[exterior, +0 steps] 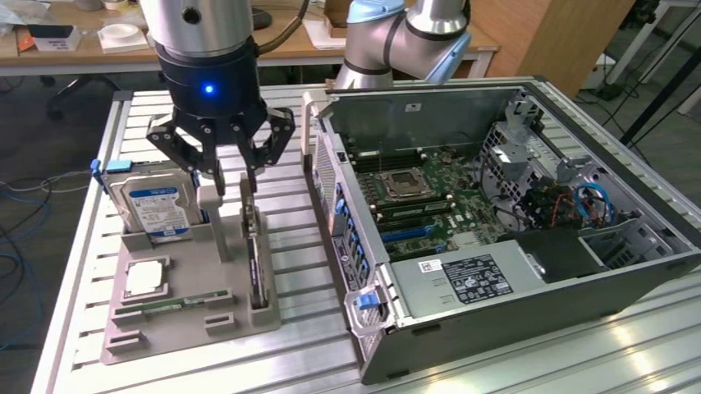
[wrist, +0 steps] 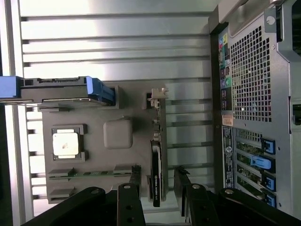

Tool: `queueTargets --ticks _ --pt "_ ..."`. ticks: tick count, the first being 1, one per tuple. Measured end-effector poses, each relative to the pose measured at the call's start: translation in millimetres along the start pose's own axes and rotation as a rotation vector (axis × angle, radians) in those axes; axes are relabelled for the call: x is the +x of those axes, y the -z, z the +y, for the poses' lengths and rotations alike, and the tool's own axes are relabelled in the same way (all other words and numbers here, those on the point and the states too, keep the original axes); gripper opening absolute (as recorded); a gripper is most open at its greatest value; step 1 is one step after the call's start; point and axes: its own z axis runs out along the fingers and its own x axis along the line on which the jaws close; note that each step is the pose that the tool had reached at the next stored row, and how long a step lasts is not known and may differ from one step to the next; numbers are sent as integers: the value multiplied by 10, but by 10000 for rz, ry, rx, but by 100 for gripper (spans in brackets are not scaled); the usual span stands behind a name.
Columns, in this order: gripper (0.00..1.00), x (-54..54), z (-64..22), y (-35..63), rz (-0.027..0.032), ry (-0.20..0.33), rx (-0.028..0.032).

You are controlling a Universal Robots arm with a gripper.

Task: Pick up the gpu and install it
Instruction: 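Pick up the gpu and move the gpu toward the slot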

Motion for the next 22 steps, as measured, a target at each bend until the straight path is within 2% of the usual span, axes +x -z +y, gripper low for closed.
queueTargets --ticks 22 --pt "42 4 -6 -123 0 0 0"
